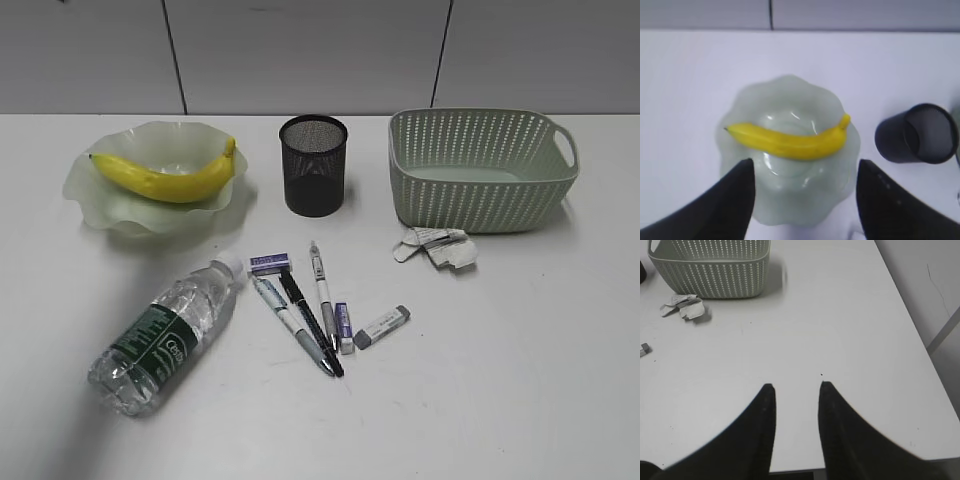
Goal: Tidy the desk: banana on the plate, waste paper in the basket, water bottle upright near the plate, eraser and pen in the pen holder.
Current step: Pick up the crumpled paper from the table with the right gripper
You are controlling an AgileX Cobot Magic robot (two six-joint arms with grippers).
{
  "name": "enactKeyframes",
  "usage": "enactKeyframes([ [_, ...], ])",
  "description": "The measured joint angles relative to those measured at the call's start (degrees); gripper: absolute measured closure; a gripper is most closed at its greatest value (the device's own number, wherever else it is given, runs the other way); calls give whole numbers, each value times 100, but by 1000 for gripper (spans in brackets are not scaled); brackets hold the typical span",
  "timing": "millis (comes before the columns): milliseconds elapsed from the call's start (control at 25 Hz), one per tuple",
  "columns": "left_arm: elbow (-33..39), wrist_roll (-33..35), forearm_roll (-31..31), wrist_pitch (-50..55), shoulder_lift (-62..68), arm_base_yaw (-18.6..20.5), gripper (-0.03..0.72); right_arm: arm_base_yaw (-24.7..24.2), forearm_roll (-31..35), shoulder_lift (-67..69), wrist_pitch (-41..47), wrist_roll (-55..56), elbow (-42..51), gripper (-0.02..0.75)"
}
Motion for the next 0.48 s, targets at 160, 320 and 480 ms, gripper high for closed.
enactKeyframes([
  [160, 0, 75, 668, 5, -1261, 0, 264, 0, 0, 0, 0, 0, 0, 491],
  [320, 555, 125, 863, -27, -2477, 0, 309, 0, 0, 0, 0, 0, 0, 491],
  [480, 1970, 137, 905, -27, -3661, 0, 326, 0, 0, 0, 0, 0, 0, 491],
])
